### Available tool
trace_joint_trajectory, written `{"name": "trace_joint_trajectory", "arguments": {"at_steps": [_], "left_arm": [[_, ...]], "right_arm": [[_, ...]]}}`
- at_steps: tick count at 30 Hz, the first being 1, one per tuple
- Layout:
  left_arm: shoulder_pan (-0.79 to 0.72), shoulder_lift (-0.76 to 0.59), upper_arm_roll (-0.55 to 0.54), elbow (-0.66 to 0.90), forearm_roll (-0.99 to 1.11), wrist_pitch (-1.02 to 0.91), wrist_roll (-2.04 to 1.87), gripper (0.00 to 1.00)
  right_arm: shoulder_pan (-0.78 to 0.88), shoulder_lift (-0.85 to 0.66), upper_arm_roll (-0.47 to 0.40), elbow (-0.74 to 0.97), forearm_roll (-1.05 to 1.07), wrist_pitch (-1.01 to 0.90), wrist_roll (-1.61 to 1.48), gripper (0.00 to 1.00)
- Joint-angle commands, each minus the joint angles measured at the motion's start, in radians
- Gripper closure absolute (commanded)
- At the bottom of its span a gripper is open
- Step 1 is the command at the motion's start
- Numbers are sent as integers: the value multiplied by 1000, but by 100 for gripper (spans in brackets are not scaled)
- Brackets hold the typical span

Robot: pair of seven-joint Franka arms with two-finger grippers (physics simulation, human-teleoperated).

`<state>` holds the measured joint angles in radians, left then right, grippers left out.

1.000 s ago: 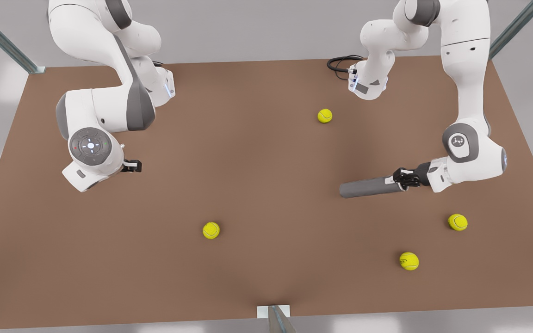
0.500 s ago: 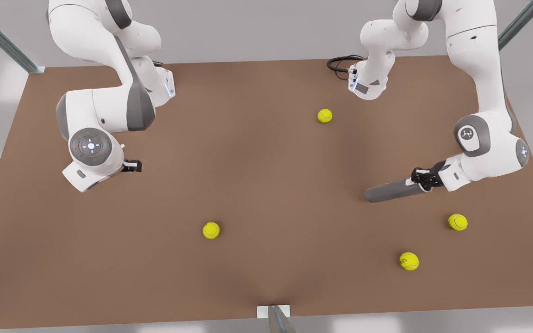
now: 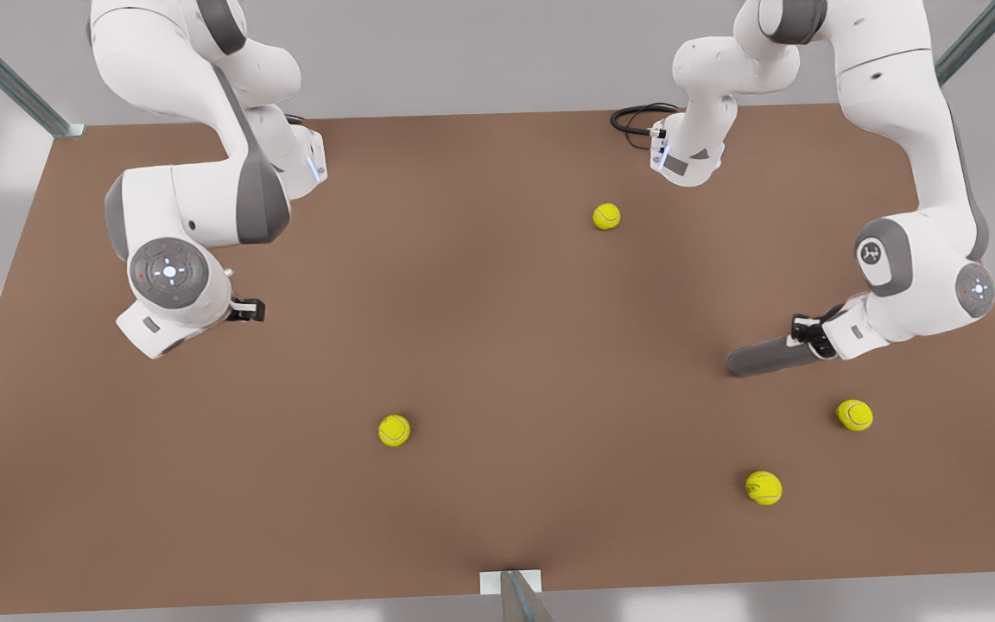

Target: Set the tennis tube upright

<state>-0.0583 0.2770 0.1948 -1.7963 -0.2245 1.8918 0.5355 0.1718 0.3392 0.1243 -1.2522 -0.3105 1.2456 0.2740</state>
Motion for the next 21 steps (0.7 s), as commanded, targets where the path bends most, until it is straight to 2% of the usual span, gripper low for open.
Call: {"name": "trace_joint_trajectory", "arguments": {"at_steps": [1, 4, 10, 11, 14, 21], "left_arm": [[0, 1, 0, 0, 36, 0, -2, 79], [0, 4, 0, 0, 60, -2, -20, 79], [0, 8, 0, 0, 88, -2, -29, 79], [0, 8, 0, 0, 88, -2, -29, 75], [0, 11, 0, 0, 86, 0, -54, 0], [0, 5, 0, 0, 88, -10, -54, 0]], "right_arm": [[-1, 0, 0, 0, 1, 0, -1, 0], [-64, 0, -6, 54, 93, -21, -6, 0], [-58, 0, -3, 45, 61, -38, -6, 0], [-66, 0, -5, 46, 61, -40, 1, 0], [-55, 0, -5, 46, 28, -40, 4, 0], [-57, 0, -3, 42, 28, -41, 4, 0]]}}
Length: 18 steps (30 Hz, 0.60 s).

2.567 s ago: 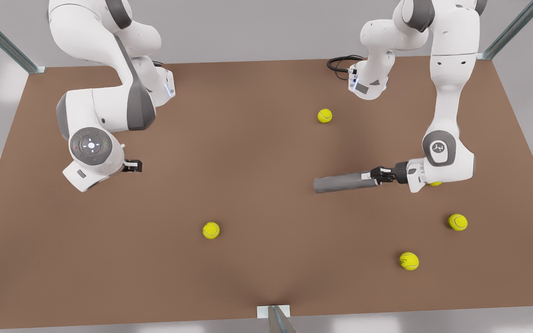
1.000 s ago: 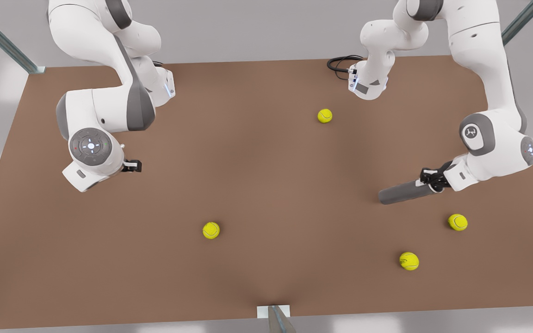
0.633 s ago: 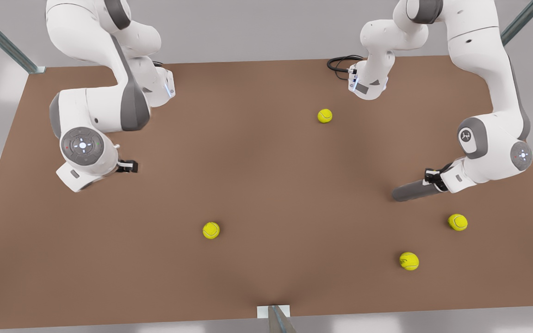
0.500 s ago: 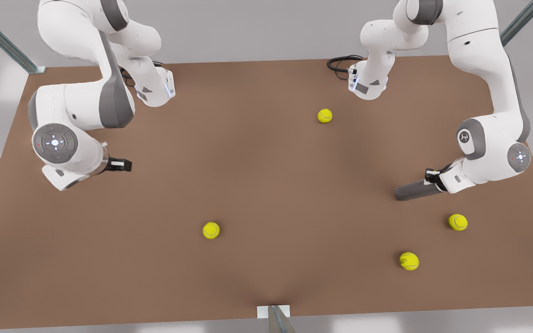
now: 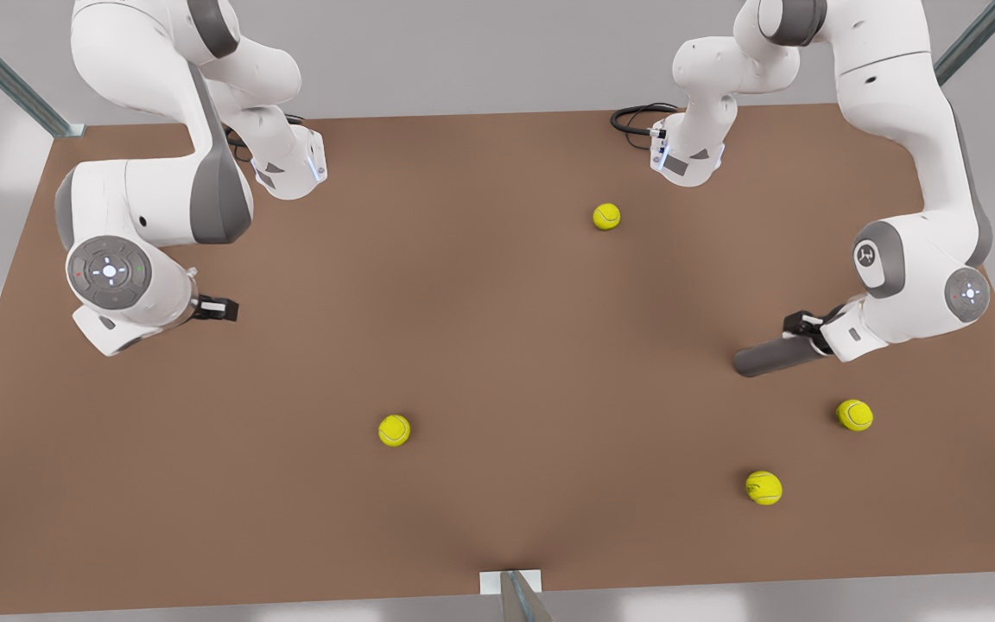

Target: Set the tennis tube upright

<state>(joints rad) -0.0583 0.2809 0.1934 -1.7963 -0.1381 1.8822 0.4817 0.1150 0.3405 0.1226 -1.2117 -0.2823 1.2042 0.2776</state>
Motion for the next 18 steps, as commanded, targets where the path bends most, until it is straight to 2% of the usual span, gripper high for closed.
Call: {"name": "trace_joint_trajectory", "arguments": {"at_steps": [1, 18], "left_arm": [[0, -3, 0, 0, 2, -2, 0, 0], [-2, -35, -6, 5, 3, -26, 0, 0]], "right_arm": [[0, 0, -1, 0, 0, 0, 0, 0], [3, 0, 0, 0, 0, -2, 0, 0]]}}
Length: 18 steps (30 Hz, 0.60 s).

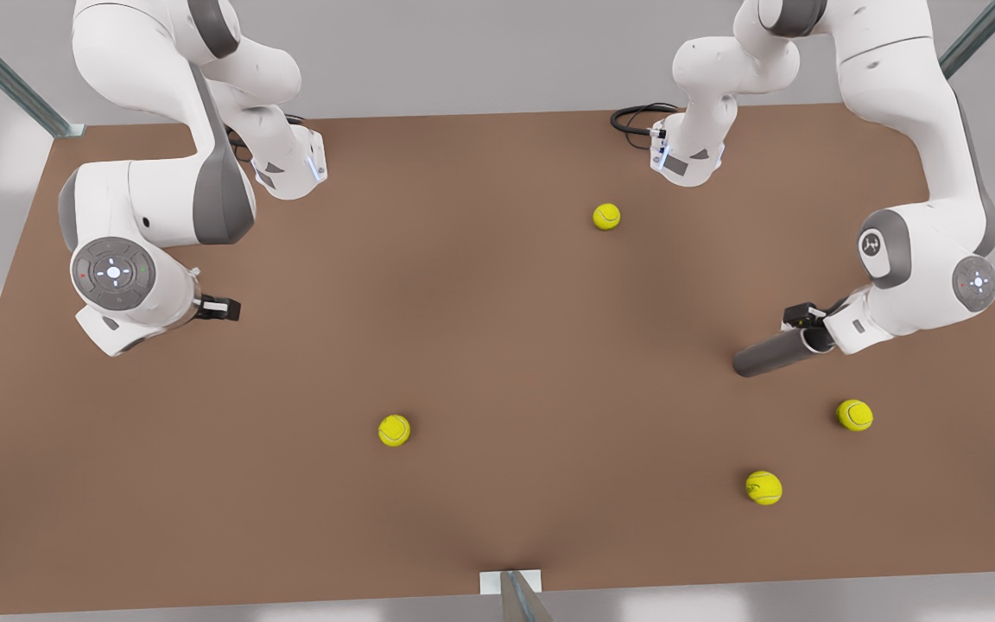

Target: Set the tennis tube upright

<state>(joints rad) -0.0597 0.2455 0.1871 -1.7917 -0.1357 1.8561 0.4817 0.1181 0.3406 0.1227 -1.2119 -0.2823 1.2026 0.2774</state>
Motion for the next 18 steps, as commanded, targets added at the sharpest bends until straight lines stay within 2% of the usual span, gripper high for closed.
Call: {"name": "trace_joint_trajectory", "arguments": {"at_steps": [1, 16, 18], "left_arm": [[0, -3, 0, 0, 1, 0, 0, 0], [1, -6, 0, 60, -2, -29, -5, 0], [1, 1, 0, 100, -2, -35, -142, 0]], "right_arm": [[0, 0, 0, 0, -2, 0, 0, 0], [2, 0, 0, -2, 0, 0, -1, 0], [2, 0, 0, -2, 0, 0, -1, 0]]}}
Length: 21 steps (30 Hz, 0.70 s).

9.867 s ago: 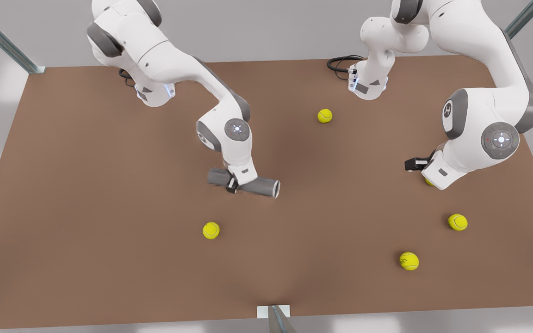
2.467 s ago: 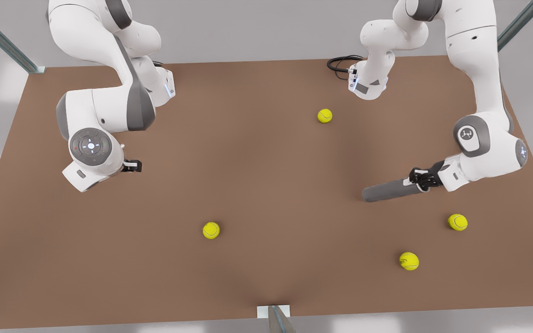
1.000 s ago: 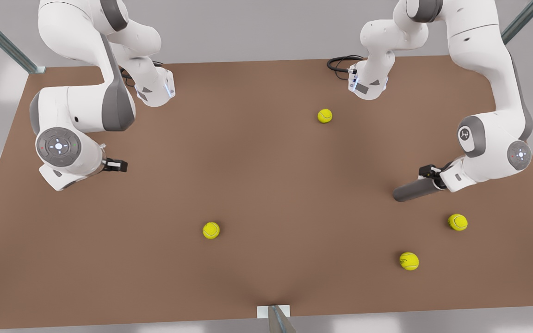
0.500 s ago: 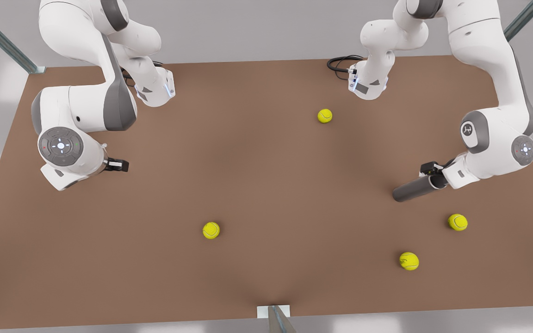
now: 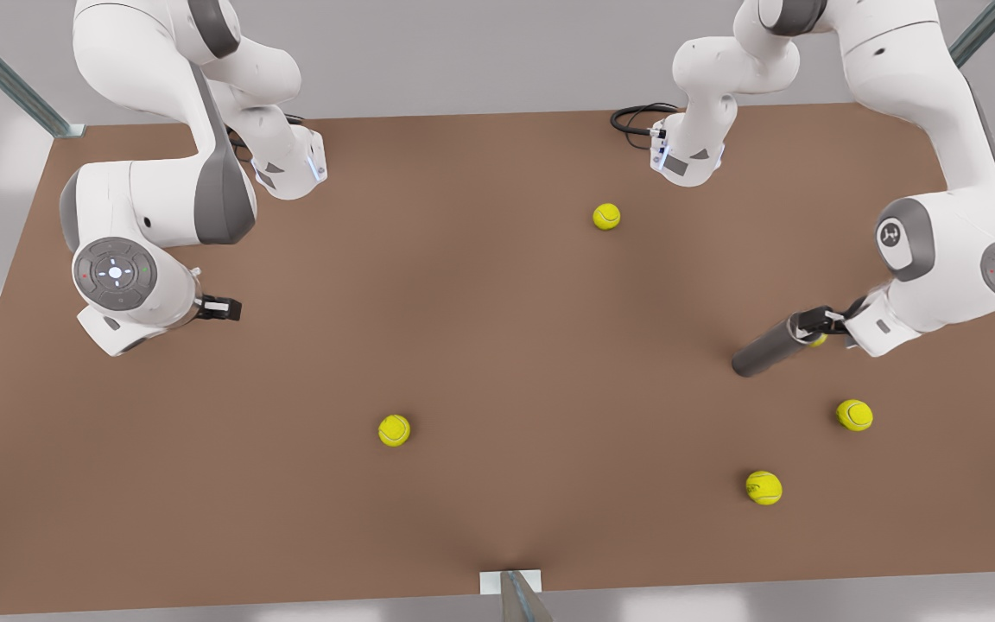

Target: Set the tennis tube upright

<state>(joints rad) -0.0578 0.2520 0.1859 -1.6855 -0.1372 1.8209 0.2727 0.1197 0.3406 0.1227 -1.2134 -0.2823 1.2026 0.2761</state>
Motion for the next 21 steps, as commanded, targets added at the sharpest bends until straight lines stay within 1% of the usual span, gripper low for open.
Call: {"name": "trace_joint_trajectory", "arguments": {"at_steps": [1, 3, 5, 8, 13, 21], "left_arm": [[0, 4, -5, 3, -5, -2, -76, 0], [1, 15, -17, 29, -7, -25, -187, 0], [12, 49, -19, 115, -33, -124, -300, 0], [36, 73, -36, 231, -19, -265, -311, 0], [38, -7, -36, 236, 60, -282, -286, 0], [35, -20, -51, 230, 82, -284, -283, 0]], "right_arm": [[0, 0, 0, 0, 0, 0, 0, 0], [0, 0, 0, 0, 0, -2, 0, 0], [0, 0, 2, 0, 0, -2, 0, 0], [5, 0, 2, -5, -2, -2, 2, 0], [8, 0, 2, -5, -2, -2, 2, 0], [11, 0, 2, -5, -2, -2, 2, 0]]}}
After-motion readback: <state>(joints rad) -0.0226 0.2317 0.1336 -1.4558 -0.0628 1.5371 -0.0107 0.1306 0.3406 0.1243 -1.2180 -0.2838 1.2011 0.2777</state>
